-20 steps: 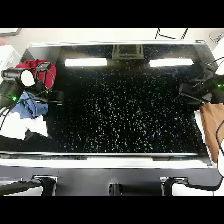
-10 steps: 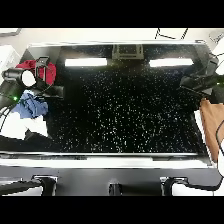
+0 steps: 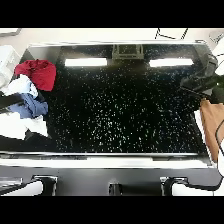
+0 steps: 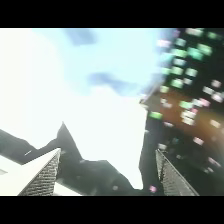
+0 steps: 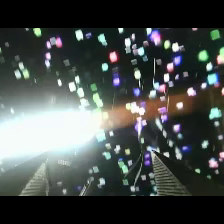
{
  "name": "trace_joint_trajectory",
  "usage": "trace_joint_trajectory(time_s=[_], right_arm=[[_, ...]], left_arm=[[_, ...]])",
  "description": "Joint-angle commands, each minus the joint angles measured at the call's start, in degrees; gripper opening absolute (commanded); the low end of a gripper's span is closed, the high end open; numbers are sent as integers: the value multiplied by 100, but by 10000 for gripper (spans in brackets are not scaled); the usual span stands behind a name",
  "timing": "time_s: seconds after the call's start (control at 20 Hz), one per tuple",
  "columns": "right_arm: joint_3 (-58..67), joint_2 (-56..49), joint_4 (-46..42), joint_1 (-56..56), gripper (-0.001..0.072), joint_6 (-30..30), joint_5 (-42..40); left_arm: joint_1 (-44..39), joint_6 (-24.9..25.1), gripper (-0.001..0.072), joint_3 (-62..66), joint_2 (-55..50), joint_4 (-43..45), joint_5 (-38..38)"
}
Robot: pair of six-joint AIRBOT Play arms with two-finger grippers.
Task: Fold the clothes and pants, and hang the long-sleeved shirts on hangers.
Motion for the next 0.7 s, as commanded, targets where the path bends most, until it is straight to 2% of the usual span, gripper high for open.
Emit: trace_joint_trajectory(time_s=[0.0,0.15,0.3,0.4,0.6,0.65], right_arm=[[-105,-4,332,7,666,-44,435],[-144,-4,750,42,667,-35,542],[-144,-4,933,118,667,81,566],[-144,-4,949,264,668,184,555],[-144,-4,925,656,667,205,597],[-144,-4,925,767,667,205,625]], left_arm=[[1585,-74,713,-647,278,-531,479],[2339,66,713,-1329,214,-1049,1480],[2542,195,712,-1679,-66,-1480,2459],[2500,393,713,-1685,-411,-1729,2778],[2485,435,712,-1687,-1016,-1821,3156],[2481,737,712,-1687,-1104,-1996,3281]])
